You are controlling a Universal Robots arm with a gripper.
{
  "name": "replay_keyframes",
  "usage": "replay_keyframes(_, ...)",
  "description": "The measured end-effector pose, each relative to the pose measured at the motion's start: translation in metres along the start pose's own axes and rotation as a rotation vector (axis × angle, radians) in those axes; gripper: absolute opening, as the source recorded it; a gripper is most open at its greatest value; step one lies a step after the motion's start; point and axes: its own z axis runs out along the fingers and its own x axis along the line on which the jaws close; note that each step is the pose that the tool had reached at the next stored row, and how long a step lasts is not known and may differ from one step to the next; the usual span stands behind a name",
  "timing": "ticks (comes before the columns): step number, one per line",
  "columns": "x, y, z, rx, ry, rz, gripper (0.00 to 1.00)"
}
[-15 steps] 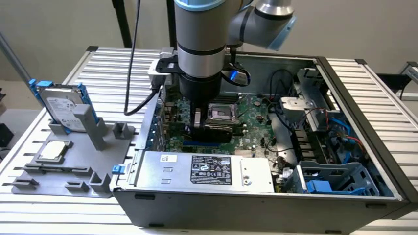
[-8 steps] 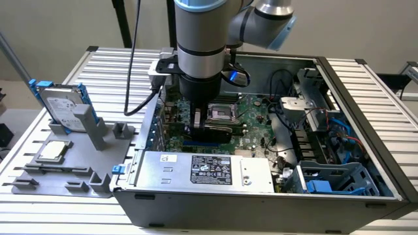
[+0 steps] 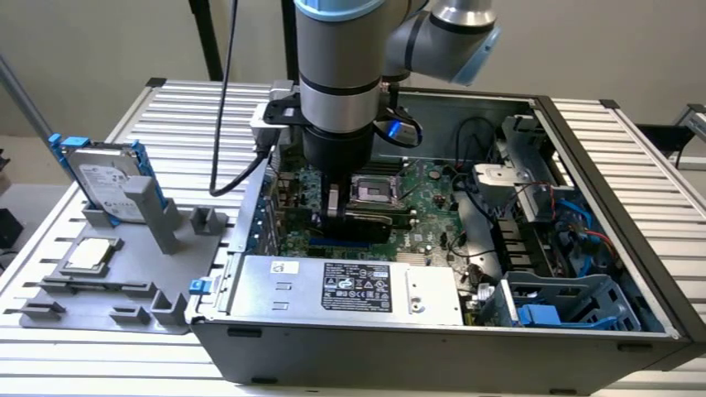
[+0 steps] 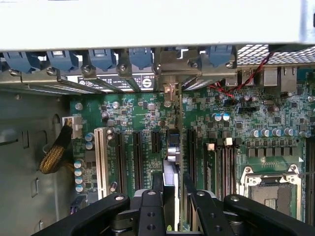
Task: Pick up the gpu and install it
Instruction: 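Insert the gpu into the slot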
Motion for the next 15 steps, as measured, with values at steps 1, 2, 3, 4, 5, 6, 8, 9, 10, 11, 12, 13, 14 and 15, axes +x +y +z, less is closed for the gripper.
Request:
replay_keyframes(1, 0.0000, 0.0000, 0.0001, 0.0000, 0.0009, 0.000, 0.27)
replay_keyframes(2, 0.0000, 0.0000, 0.0001, -0.0001, 0.0016, 0.000, 0.27)
replay_keyframes(3, 0.0000, 0.0000, 0.0002, 0.0000, 0.0023, 0.000, 0.27)
replay_keyframes(4, 0.0000, 0.0000, 0.0004, 0.0000, 0.0027, 0.000, 0.27)
replay_keyframes(5, 0.0001, 0.0000, 0.0005, 0.0000, 0.0031, 0.000, 0.27)
replay_keyframes(6, 0.0001, 0.0000, 0.0007, 0.0001, 0.0033, 0.000, 0.27)
replay_keyframes(8, 0.0000, -0.0001, 0.0009, 0.0000, 0.0034, 0.000, 0.27)
replay_keyframes(9, 0.0000, -0.0002, 0.0010, 0.0000, 0.0034, 0.000, 0.27)
replay_keyframes(10, 0.0000, -0.0003, 0.0012, 0.0001, 0.0033, 0.000, 0.27)
replay_keyframes(11, 0.0000, -0.0003, 0.0013, 0.0001, 0.0033, 0.000, 0.27)
replay_keyframes(12, -0.0001, -0.0004, 0.0015, 0.0001, 0.0033, 0.000, 0.27)
replay_keyframes(13, -0.0004, -0.0004, 0.0017, 0.0001, 0.0031, 0.000, 0.27)
replay_keyframes(14, -0.0007, -0.0004, 0.0017, 0.0001, 0.0033, 0.000, 0.27)
replay_keyframes(15, -0.0011, -0.0004, 0.0018, 0.0001, 0.0034, 0.000, 0.27)
